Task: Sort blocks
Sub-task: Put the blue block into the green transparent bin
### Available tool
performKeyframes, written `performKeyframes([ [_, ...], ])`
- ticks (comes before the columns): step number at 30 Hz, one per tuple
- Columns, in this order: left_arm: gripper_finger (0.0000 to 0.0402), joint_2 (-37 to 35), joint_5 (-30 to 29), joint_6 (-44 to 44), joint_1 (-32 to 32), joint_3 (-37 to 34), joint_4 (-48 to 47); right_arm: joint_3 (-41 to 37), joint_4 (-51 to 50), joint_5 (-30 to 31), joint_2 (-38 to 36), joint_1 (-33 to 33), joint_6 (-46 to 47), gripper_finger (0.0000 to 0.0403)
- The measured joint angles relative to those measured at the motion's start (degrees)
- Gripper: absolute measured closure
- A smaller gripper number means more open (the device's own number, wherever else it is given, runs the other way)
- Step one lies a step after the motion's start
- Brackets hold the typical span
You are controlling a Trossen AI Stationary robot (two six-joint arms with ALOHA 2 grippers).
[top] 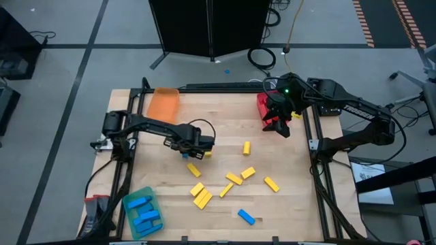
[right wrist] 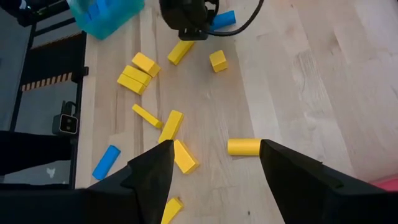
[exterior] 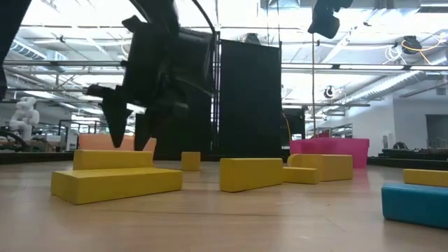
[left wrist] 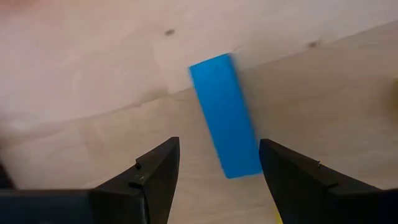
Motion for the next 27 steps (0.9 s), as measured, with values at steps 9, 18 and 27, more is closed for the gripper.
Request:
performKeyframes([
  [9, 0.0173, 0.46, -0.24, 1.49, 3.47, -0.02, 3.56, 0.00, 0.00, -0.02, 0.00, 0.00, 0.00, 0.0167],
  [18, 0.0173, 0.06, 4.56, -0.87, 3.57, -7.51, 10.40, 0.00, -0.09, -0.02, 0.00, 0.00, 0.00, 0.0167],
  [27, 0.0237, 0.27, 5.76, -1.31, 3.30, -7.01, 11.65, 0.00, -0.04, 0.00, 0.00, 0.00, -1.49, 0.0167],
])
